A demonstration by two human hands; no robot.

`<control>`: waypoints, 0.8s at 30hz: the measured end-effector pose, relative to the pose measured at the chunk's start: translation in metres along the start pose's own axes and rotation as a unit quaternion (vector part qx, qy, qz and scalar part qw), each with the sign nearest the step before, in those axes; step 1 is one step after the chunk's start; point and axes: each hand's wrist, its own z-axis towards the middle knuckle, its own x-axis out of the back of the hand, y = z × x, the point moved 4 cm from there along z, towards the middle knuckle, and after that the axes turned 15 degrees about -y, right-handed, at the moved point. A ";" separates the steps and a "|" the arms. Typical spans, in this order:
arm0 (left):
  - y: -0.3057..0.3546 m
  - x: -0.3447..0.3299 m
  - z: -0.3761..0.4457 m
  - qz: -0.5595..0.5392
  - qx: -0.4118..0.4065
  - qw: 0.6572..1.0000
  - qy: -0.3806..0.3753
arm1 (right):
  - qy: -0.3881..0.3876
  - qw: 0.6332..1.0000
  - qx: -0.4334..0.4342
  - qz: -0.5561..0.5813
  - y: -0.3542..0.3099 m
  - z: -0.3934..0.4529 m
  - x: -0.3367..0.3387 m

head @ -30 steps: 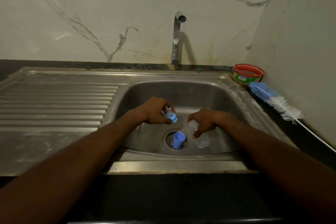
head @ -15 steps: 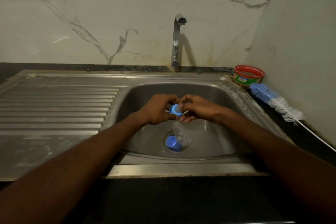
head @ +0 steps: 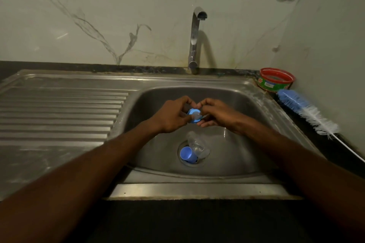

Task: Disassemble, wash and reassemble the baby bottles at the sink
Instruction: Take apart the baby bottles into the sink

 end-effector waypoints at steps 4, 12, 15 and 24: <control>-0.007 0.003 0.002 -0.026 0.028 0.999 0.020 | 0.026 1.000 -0.004 -0.013 -0.002 -0.002 -0.003; -0.007 0.004 -0.003 0.000 0.015 1.000 0.027 | 0.093 0.980 -0.015 -0.176 -0.004 -0.003 -0.012; -0.004 0.007 -0.005 0.027 0.015 0.999 0.039 | 0.091 0.973 -0.033 -0.208 -0.008 -0.003 -0.012; -0.005 0.010 -0.003 -0.032 -0.009 0.999 -0.006 | 0.071 0.971 -0.008 -0.228 -0.003 0.000 -0.009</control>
